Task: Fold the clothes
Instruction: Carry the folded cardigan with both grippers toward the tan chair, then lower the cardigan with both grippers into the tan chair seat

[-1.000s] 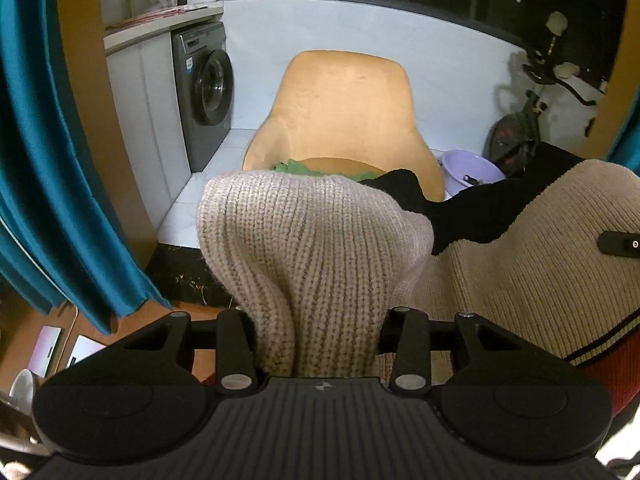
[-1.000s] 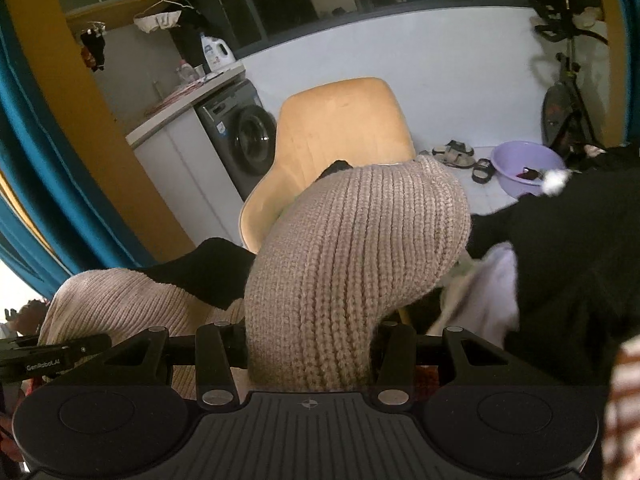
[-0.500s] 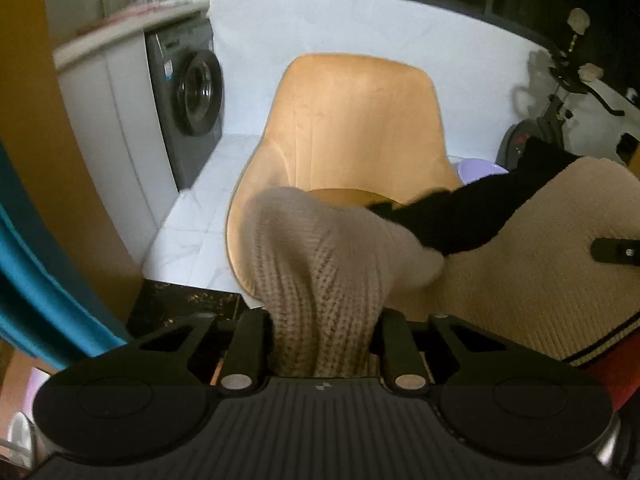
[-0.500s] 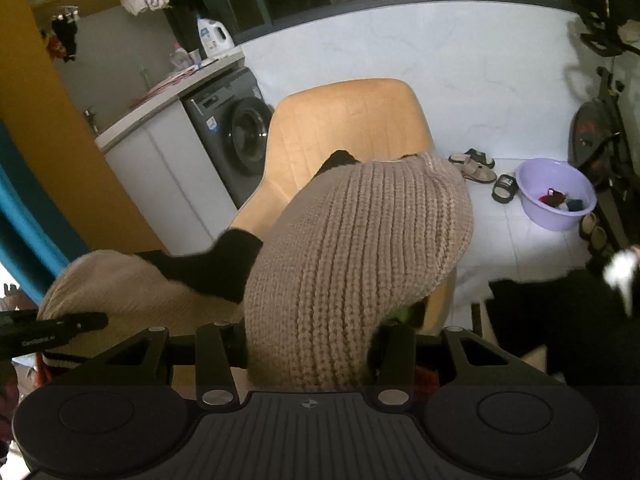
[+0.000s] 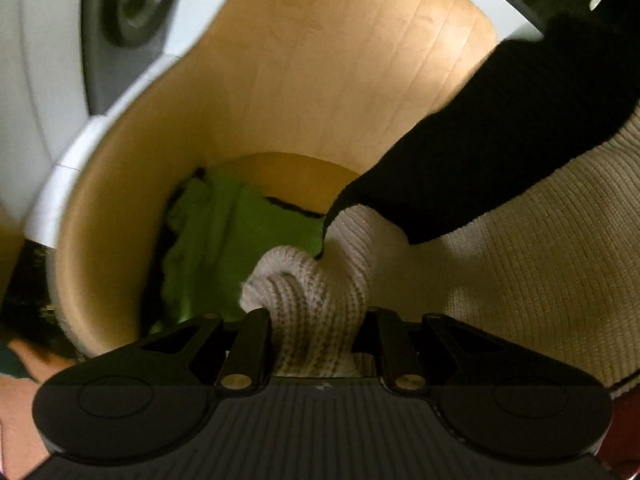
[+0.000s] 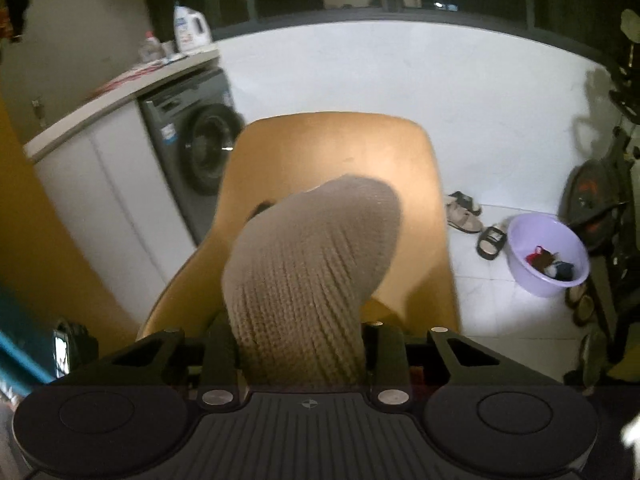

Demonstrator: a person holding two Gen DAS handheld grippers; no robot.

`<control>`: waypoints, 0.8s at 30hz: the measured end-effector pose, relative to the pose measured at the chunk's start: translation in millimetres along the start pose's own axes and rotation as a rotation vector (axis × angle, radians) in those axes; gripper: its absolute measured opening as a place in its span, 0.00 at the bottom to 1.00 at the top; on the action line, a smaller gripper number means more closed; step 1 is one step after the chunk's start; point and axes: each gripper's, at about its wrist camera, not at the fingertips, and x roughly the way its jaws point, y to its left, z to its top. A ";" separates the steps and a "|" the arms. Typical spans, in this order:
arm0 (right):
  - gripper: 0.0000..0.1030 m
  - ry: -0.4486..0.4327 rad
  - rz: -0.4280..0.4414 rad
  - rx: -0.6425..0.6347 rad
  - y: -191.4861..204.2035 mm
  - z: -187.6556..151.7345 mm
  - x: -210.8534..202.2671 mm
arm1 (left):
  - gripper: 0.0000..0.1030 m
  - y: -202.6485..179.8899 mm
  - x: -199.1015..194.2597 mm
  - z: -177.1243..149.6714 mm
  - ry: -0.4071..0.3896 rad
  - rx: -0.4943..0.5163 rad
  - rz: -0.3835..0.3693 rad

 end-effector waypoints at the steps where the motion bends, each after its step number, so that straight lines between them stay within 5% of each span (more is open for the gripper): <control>1: 0.27 0.020 -0.020 0.005 -7.7 0.2 15.9 | 0.15 -0.5 14.6 2.1 0.034 0.005 -0.015; 5: 0.27 0.102 -0.099 0.024 -38.5 1.2 79.3 | 0.21 -1.0 73.3 -15.6 0.182 0.077 0.009; 7: 0.27 0.143 -0.138 0.033 -53.8 1.6 111.1 | 0.39 2.1 87.5 -26.9 0.234 0.109 0.018; 9: 0.27 0.198 -0.185 0.057 -75.7 -9.6 143.8 | 0.75 10.6 91.0 -38.8 0.270 0.123 0.024; 12: 0.27 0.271 -0.249 0.122 -109.3 -39.0 173.2 | 0.76 22.2 93.9 -54.7 0.322 0.116 -0.031; 16: 0.27 0.263 -0.235 0.158 -132.1 -66.3 165.3 | 0.76 18.3 102.2 -63.2 0.371 0.121 -0.087; 24: 0.28 0.254 -0.211 0.157 -152.7 -81.8 154.8 | 0.84 1.8 135.4 -88.7 0.403 0.143 -0.075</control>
